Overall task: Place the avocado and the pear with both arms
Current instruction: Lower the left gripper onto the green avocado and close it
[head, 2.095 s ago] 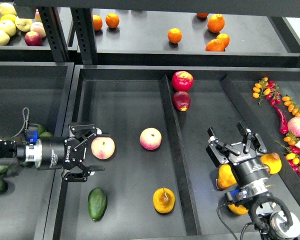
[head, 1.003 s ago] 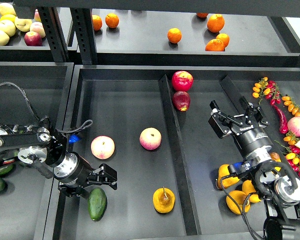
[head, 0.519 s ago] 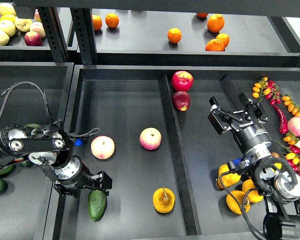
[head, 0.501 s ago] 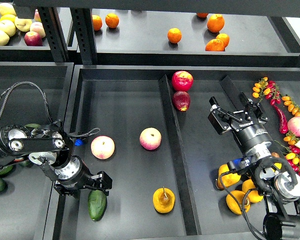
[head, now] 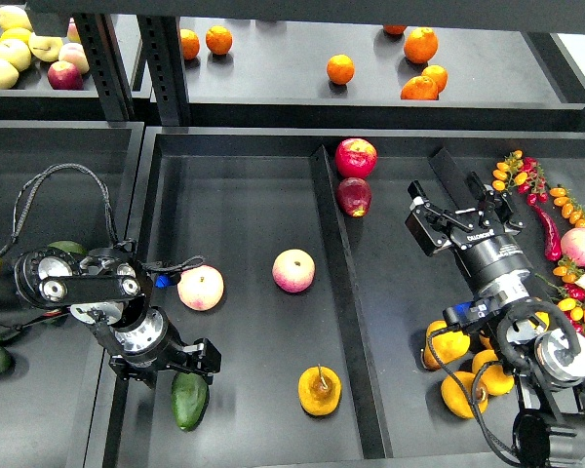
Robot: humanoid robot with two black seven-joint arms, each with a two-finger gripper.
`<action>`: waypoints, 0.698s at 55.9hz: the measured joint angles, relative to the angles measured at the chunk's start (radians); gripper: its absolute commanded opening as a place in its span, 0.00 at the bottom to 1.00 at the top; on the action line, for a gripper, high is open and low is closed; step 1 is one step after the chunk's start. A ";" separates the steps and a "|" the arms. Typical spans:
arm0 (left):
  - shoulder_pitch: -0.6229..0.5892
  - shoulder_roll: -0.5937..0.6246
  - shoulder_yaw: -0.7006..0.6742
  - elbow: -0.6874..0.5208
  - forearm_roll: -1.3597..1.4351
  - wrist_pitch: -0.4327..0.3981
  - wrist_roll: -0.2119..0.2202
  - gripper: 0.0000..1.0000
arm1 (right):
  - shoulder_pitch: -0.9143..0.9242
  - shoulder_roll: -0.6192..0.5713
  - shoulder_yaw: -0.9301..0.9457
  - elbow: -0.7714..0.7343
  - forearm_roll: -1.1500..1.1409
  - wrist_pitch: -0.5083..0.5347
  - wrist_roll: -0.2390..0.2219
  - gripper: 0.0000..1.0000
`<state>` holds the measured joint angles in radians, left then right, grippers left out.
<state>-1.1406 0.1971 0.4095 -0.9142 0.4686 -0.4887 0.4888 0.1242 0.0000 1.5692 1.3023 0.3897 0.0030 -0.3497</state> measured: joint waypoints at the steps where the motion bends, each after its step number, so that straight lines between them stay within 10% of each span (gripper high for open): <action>1: 0.002 0.000 0.003 0.003 0.000 0.000 0.000 0.99 | 0.000 0.000 0.000 0.000 0.000 0.000 0.000 1.00; 39: 0.065 -0.065 0.008 0.085 -0.007 0.000 0.000 0.99 | 0.000 0.000 0.000 0.000 0.000 0.002 0.000 1.00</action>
<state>-1.0754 0.1320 0.4179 -0.8289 0.4618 -0.4887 0.4887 0.1243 0.0000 1.5692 1.3024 0.3897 0.0046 -0.3497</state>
